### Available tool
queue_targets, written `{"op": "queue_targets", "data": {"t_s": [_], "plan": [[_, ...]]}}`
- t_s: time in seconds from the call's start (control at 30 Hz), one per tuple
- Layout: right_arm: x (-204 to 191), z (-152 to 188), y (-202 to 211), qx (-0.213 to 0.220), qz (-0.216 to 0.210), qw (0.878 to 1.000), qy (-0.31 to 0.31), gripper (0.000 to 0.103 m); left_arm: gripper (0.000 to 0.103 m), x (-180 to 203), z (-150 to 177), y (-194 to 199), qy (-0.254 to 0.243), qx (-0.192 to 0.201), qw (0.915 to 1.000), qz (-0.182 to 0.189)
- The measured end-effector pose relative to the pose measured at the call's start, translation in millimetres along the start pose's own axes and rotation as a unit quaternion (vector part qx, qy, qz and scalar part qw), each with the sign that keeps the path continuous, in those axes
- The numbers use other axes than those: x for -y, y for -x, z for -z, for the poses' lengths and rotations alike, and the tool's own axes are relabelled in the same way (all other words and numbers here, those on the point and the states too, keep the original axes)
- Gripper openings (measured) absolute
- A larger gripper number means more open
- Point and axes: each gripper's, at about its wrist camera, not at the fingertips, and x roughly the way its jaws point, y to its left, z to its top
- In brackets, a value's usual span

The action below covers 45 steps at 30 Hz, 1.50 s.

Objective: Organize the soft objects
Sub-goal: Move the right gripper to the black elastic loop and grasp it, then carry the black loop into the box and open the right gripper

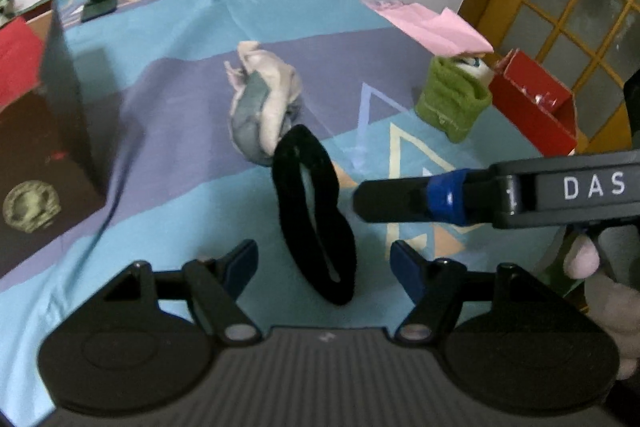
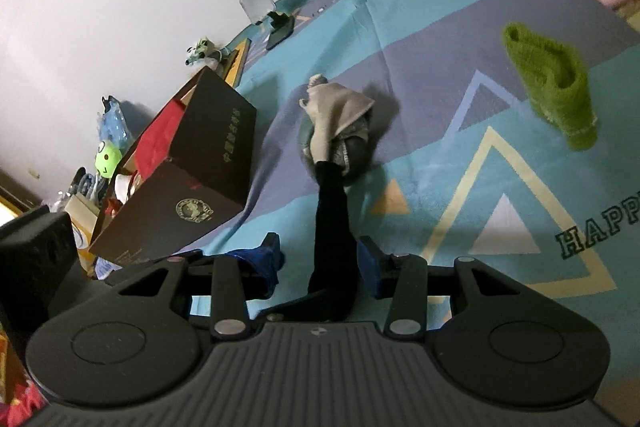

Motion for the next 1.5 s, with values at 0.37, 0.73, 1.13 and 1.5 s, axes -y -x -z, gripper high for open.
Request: {"op": "queue_targets", "data": {"t_s": [0.37, 0.73, 1.13, 1.5], "plan": [[31, -18, -46, -0.056, -0.041, 0.995, -0.070, 0.019, 0.021, 3, -11, -40, -0.013, -0.011, 0.9997, -0.016], [-19, -21, -40, -0.064, -0.090, 0.993, -0.029, 0.016, 0.014, -21, -9, -1, 0.017, 0.024, 0.9995, 0.010], [-128, -57, -63, -0.029, -0.168, 0.984, 0.051, 0.016, 0.014, -73, -21, 101, 0.026, 0.123, 0.9920, -0.002], [-214, -77, -140, -0.017, -0.177, 0.979, 0.098, 0.017, 0.015, -170, -36, 162, 0.056, 0.187, 0.9779, -0.074]]}}
